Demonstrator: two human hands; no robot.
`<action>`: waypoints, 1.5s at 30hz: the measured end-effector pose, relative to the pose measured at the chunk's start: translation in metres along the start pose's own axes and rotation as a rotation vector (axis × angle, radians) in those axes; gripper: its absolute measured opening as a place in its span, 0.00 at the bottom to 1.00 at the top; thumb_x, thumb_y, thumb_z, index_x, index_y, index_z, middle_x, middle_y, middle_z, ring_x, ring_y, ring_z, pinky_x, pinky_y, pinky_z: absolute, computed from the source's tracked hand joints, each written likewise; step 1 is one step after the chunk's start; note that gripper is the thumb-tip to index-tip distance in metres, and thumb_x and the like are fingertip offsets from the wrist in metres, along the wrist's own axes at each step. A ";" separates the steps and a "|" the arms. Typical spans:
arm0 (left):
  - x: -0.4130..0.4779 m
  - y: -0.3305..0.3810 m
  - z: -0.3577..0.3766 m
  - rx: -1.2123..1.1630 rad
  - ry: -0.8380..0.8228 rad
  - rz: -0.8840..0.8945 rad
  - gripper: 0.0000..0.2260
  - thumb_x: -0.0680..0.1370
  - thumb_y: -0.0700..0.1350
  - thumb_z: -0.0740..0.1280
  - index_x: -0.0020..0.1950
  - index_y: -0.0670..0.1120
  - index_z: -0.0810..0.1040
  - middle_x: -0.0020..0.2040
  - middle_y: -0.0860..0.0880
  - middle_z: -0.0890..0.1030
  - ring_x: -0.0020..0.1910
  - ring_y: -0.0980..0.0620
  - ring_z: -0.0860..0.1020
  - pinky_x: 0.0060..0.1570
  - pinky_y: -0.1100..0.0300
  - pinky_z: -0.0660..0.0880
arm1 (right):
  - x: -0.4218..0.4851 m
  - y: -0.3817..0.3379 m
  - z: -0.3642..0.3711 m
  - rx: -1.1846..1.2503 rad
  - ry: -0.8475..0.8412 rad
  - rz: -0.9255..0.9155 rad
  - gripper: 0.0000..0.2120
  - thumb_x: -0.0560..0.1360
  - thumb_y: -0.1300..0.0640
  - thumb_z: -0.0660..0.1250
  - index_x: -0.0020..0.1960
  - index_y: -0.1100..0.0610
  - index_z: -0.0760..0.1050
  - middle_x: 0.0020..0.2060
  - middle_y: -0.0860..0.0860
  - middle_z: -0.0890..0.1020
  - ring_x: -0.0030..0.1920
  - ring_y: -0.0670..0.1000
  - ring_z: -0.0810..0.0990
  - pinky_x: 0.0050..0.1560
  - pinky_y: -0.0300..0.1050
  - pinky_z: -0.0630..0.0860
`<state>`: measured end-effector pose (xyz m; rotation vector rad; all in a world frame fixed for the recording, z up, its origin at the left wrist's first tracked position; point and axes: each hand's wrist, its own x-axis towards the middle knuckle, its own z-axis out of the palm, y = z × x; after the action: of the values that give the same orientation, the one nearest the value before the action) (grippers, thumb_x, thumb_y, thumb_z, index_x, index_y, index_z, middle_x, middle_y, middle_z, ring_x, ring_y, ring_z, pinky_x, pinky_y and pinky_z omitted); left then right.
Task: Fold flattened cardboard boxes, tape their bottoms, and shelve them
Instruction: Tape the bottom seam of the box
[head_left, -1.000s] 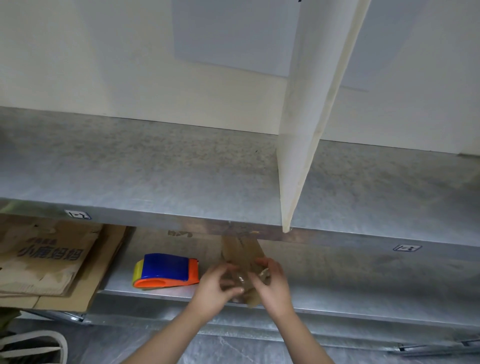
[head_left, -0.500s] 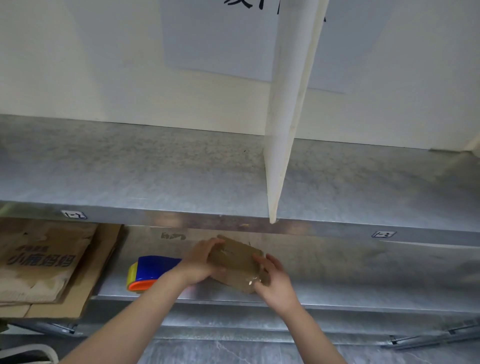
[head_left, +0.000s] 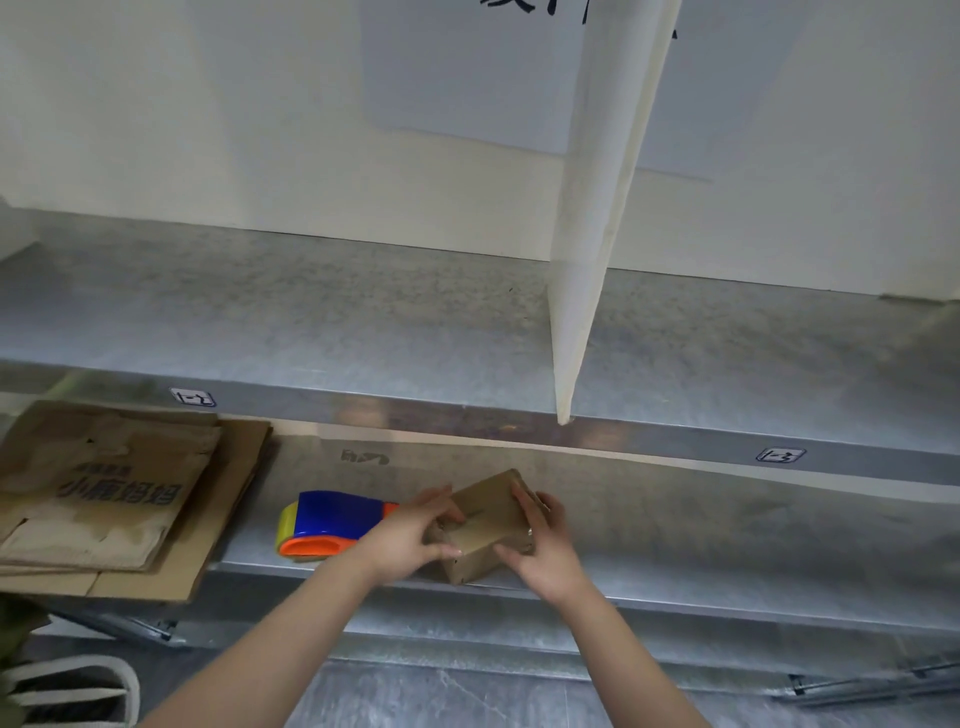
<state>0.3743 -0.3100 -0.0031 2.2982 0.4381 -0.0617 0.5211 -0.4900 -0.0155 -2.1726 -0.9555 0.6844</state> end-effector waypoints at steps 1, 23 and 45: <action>-0.002 0.002 0.002 -0.007 -0.003 0.007 0.15 0.73 0.54 0.73 0.56 0.59 0.71 0.70 0.57 0.64 0.67 0.59 0.64 0.66 0.64 0.63 | 0.000 0.001 0.003 -0.026 0.009 -0.019 0.44 0.63 0.32 0.64 0.74 0.38 0.51 0.73 0.55 0.55 0.74 0.55 0.58 0.74 0.51 0.61; -0.041 -0.005 -0.014 0.385 0.122 -0.059 0.29 0.77 0.60 0.63 0.76 0.58 0.58 0.76 0.54 0.63 0.75 0.52 0.60 0.72 0.54 0.59 | -0.017 -0.025 0.011 -0.140 0.105 -0.062 0.33 0.72 0.48 0.71 0.74 0.46 0.63 0.74 0.50 0.61 0.73 0.53 0.62 0.70 0.43 0.64; -0.052 -0.086 -0.084 0.555 -0.046 -0.071 0.32 0.71 0.62 0.64 0.71 0.51 0.66 0.65 0.48 0.72 0.62 0.46 0.71 0.56 0.58 0.68 | 0.017 -0.101 0.126 -0.408 -0.099 -0.036 0.29 0.78 0.53 0.59 0.77 0.55 0.56 0.73 0.55 0.64 0.74 0.56 0.61 0.70 0.47 0.65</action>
<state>0.2896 -0.2110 0.0048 2.8153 0.5286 -0.3040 0.4026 -0.3796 -0.0259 -2.4826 -1.2735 0.6260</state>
